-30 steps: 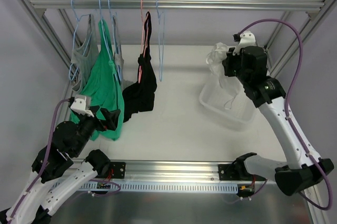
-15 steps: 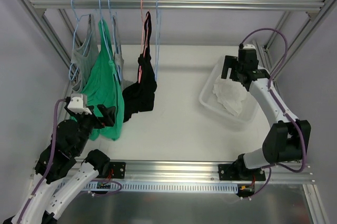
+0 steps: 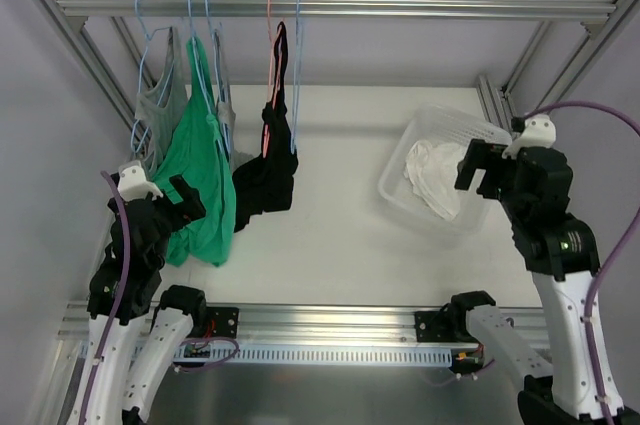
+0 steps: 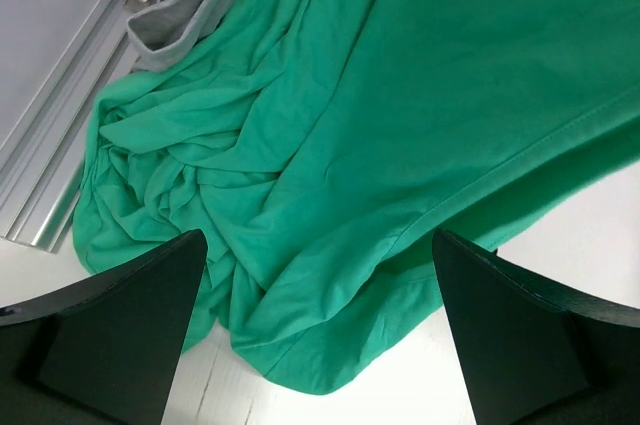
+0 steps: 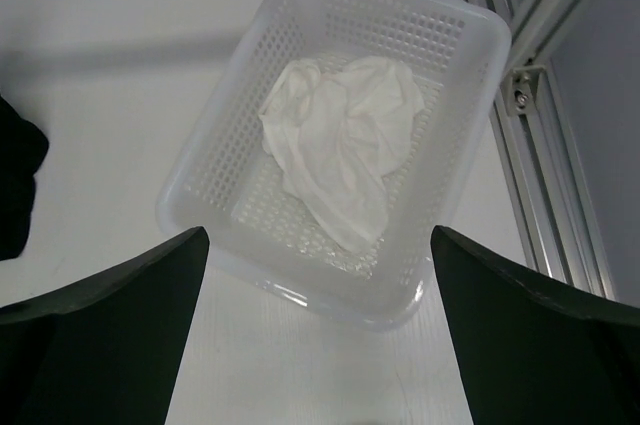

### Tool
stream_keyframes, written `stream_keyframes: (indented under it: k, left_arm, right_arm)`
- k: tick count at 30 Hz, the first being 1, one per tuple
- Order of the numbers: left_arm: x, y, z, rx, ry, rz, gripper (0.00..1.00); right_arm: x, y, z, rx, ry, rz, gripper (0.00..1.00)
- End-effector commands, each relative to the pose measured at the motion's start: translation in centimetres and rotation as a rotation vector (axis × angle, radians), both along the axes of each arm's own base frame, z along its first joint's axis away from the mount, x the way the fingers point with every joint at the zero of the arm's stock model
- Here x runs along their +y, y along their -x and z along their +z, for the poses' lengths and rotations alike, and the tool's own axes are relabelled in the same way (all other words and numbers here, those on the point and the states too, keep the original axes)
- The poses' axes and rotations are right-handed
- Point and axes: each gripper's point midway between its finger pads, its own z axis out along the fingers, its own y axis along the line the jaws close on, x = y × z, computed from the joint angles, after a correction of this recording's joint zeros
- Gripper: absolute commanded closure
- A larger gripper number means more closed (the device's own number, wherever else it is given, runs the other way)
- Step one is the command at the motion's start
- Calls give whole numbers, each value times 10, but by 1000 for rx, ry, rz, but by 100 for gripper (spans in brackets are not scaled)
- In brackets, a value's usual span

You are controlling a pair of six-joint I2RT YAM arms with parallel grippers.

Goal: Remove the tank top from the hanger

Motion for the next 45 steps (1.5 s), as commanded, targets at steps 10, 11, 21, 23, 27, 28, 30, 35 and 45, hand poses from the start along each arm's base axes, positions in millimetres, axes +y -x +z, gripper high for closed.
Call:
stream_keyframes:
  k: [10, 11, 21, 23, 27, 28, 30, 35, 45]
  left_arm:
    - [-8, 3, 3, -6, 1, -75, 1]
    - [-10, 4, 0, -5, 10, -79, 1]
    - [-22, -1, -12, 36, 35, -133, 1]
    - [-22, -2, -13, 46, 32, -137, 1]
    - [-21, -2, -14, 49, 28, -134, 1]
    - [-21, -2, -14, 46, 26, -133, 1]
    - [-20, -1, -14, 41, 25, -127, 1]
    - [-21, 0, -15, 40, 25, -133, 1]
    - [-23, 0, -15, 39, 26, -146, 1]
  right_arm:
    - [-35, 99, -33, 36, 137, -17, 1]
    - [-34, 101, -35, 29, 123, -15, 0]
    - [-22, 98, -73, 52, 71, 21, 1]
    - [-22, 97, -75, 52, 72, 20, 0]
    - [-17, 94, -70, 25, 45, 30, 0]
    - [-16, 93, -69, 25, 40, 29, 0]
    - [-16, 92, -69, 26, 37, 30, 0]
    - [-17, 89, -72, 37, 41, 20, 1]
    - [-16, 87, -72, 48, 39, 17, 0]
